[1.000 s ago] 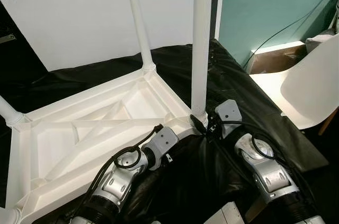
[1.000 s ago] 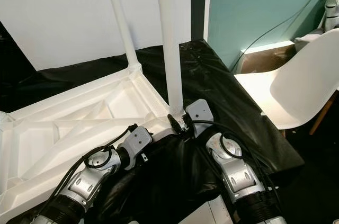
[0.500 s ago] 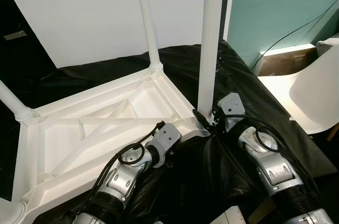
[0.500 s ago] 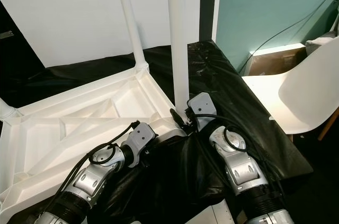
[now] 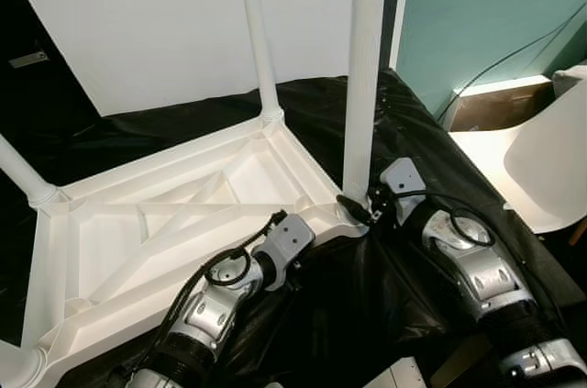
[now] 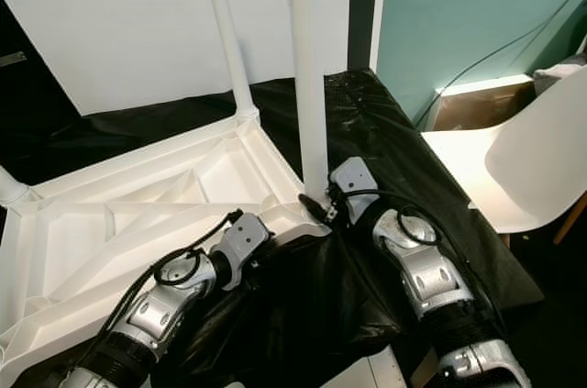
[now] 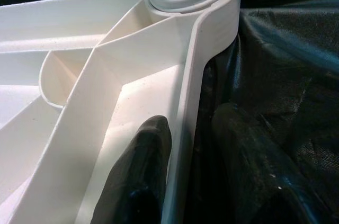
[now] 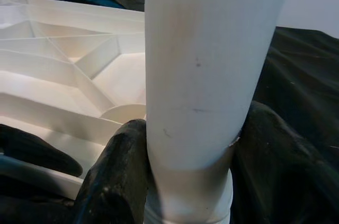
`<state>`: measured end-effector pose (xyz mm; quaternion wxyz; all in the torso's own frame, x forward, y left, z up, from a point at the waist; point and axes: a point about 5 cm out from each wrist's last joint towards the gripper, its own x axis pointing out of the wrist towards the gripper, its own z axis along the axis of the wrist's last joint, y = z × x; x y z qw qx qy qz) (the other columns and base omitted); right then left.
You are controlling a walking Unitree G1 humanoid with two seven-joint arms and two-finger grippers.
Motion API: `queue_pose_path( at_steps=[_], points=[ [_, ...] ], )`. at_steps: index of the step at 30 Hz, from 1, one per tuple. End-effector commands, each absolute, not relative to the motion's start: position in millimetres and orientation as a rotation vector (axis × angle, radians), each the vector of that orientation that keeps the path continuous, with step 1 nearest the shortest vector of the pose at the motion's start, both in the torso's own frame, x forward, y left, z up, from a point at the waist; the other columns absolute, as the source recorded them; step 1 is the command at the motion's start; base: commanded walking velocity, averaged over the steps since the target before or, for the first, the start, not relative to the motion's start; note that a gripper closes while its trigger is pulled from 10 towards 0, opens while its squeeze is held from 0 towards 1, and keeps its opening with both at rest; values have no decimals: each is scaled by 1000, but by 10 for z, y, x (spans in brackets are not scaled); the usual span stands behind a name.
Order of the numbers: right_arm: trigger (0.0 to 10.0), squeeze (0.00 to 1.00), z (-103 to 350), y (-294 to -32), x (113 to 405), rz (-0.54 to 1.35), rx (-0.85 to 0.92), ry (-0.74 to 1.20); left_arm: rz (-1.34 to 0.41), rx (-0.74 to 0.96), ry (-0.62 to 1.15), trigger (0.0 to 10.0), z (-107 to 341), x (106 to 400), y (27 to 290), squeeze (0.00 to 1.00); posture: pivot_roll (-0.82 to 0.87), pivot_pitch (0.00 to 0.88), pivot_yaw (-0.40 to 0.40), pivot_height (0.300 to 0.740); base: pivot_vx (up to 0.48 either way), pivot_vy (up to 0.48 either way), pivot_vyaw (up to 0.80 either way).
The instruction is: Building children table
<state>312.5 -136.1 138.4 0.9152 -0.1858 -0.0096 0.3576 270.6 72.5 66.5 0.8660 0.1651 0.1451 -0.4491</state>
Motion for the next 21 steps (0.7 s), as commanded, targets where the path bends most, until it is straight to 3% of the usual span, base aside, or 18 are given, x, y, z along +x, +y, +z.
queue_pose_path(
  at_steps=[1, 6, 11, 19, 20, 21],
  points=[
    [0, 0, 1374, -1445, 3175, 718, -421, 10, -1057, 363, 558, 10000, 191, 2388, 788, 0, -90, 0, 74, 740, 0, 0, 0],
    [0, 0, 1387, -1514, 3228, 669, -340, 44, -1047, 369, 556, 10000, 193, 2391, 811, 0, -85, 0, 73, 740, 0, 0, 0],
    [0, 0, 1307, -1461, 3029, 258, -214, -77, -1034, 370, 551, 10000, 207, 2406, 833, 0, -73, 0, 72, 740, 0, 0, 0],
    [0, 0, 1328, -1156, 2879, 244, -120, -167, -1046, 379, 561, 10000, 191, 2373, 852, 0, -59, 0, 86, 740, 0, 0, 0],
    [706, 0, 1330, -1167, 2904, 225, -118, -165, -1044, 378, 562, 10000, 193, 2369, 865, 0, -54, 0, 87, 740, 0, 0, 0],
    [706, 0, 1330, -1180, 2922, 213, -117, -161, -1042, 378, 562, 10000, 195, 2369, 874, 0, -54, 0, 87, 740, 0, 0, 0]
  ],
)
